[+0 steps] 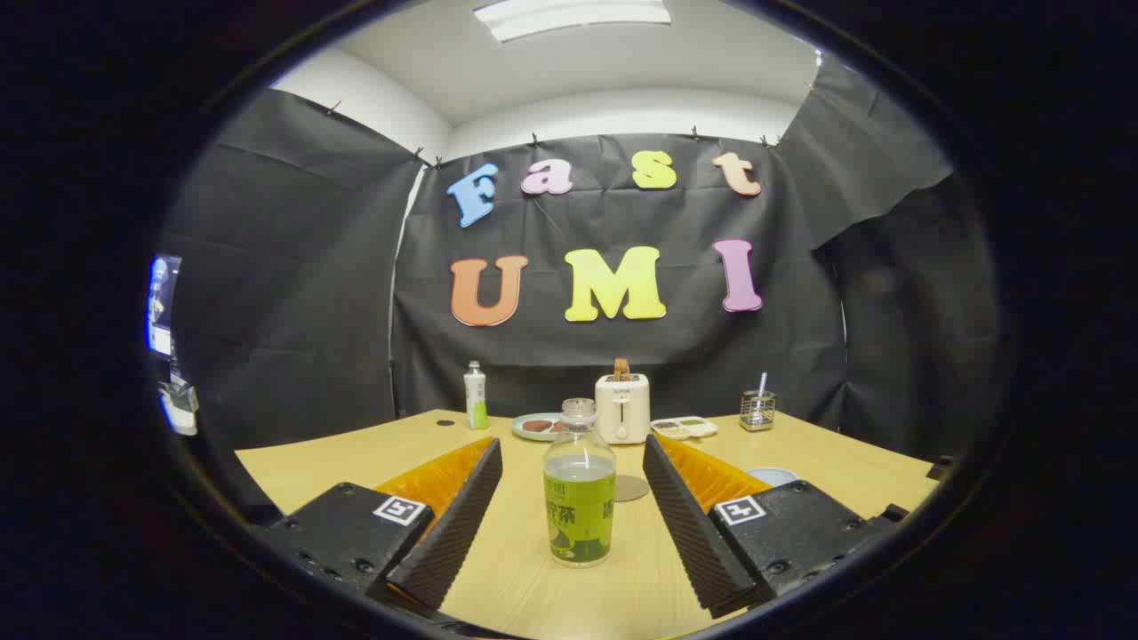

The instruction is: Take the bottle from table, then pour the juice into the cup, finally place the bottle on the coaster

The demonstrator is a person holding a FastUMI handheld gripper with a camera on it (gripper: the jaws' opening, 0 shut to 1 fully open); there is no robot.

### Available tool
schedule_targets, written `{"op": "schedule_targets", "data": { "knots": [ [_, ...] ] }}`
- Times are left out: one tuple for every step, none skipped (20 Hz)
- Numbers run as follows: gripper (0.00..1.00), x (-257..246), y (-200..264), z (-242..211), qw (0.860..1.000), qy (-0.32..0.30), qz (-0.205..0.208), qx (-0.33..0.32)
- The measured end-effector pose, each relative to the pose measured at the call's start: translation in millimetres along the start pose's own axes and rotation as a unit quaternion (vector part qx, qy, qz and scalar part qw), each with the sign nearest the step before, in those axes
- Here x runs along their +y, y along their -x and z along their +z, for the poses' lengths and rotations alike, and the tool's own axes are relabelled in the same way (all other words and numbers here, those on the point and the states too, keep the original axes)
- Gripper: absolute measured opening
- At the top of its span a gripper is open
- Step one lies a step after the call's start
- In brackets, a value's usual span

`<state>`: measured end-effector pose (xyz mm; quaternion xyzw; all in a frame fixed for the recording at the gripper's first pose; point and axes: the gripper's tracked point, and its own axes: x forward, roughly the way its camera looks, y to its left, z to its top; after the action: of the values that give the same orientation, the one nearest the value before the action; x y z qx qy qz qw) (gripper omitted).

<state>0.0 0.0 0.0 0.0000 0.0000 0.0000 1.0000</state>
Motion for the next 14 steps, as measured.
{"op": "schedule_targets", "data": {
  "knots": [
    [1.00,0.2,0.5,0.9,1.000,0.000,0.000,0.000],
    [1.00,-0.1,0.6,0.5,1.000,0.000,-0.001,0.000],
    [1.00,-0.3,0.4,1.6,1.000,0.001,-0.001,0.000],
    [1.00,-0.4,0.8,1.2,1.000,0.001,-0.001,-0.001],
    [1.00,-0.1,0.8,1.7,1.000,0.001,-0.001,-0.001],
    [1.00,0.0,1.2,1.9,1.000,0.000,0.000,-0.002],
    [1.00,-0.3,0.9,2.1,1.000,0.001,0.000,-0.001],
    [1.00,-0.5,1.5,1.4,1.000,0.001,-0.001,-0.001],
    [1.00,-0.6,2.0,2.1,1.000,0.001,-0.001,-0.002],
    [1.00,-0.4,1.7,2.3,1.000,0.000,0.000,-0.002],
    [1.00,-0.6,1.7,2.6,1.000,0.000,-0.001,-0.002],
    [1.00,-0.9,2.1,2.5,1.000,0.000,-0.001,-0.003],
    [1.00,-0.7,2.2,2.7,1.000,0.000,-0.002,-0.003],
    [1.00,-0.8,2.1,1.9,1.000,-0.002,-0.001,-0.003]
  ]
}}
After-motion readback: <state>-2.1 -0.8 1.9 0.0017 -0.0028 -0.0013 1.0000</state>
